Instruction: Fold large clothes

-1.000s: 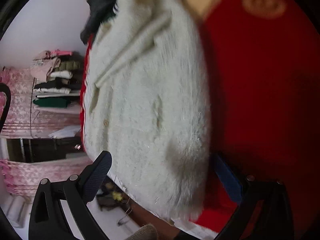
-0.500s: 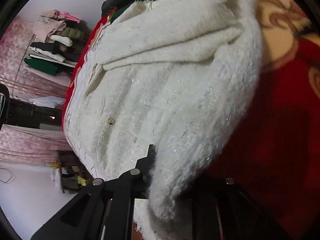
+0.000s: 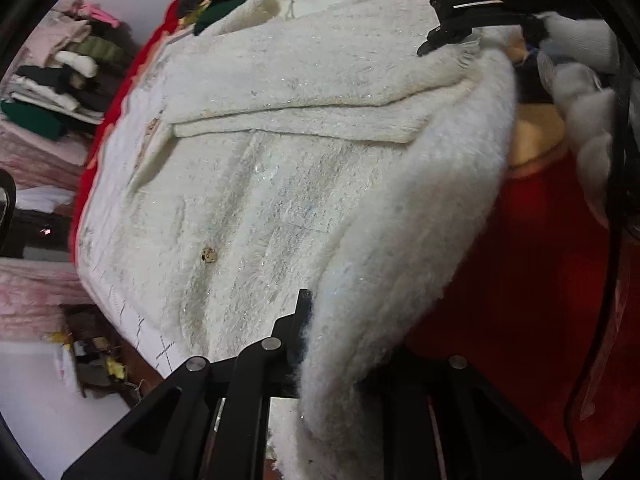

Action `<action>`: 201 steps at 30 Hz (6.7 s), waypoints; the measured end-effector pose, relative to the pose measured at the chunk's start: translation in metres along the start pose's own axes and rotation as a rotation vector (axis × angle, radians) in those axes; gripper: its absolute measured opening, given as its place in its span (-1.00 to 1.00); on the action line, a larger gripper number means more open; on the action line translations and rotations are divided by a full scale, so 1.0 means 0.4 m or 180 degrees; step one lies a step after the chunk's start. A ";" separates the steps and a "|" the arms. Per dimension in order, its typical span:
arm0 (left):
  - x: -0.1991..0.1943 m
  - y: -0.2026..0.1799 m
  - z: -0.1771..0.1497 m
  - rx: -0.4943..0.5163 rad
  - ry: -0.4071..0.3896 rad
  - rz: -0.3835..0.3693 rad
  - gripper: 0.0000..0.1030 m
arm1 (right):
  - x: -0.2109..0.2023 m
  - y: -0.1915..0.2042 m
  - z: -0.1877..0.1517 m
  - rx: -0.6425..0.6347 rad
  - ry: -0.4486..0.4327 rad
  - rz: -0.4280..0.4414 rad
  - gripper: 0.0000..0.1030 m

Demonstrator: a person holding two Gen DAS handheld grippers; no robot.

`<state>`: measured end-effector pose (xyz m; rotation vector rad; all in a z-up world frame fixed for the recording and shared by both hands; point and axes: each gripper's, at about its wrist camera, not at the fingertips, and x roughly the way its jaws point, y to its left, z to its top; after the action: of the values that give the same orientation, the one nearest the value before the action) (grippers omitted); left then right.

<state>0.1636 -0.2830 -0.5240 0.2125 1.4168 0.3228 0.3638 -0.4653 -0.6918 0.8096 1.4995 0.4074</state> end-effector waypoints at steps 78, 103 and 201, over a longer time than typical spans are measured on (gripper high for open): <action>0.329 0.762 0.088 -0.1716 0.0323 -0.0995 0.22 | 0.381 0.860 0.094 -0.0934 0.0183 -0.1181 0.65; 0.262 0.966 0.064 -0.2250 -0.0164 -0.1182 -0.93 | 0.444 1.066 -0.013 -0.1461 -0.0037 -0.1686 -0.69; 0.271 0.636 -0.023 -0.2042 0.0340 -0.0681 1.00 | 0.255 0.593 -0.250 -0.1363 0.1112 -0.1821 -0.27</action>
<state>0.1439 -0.0074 -0.5413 -0.4829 1.3566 0.5973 0.3305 -0.2102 -0.5896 -0.0456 1.7989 0.4258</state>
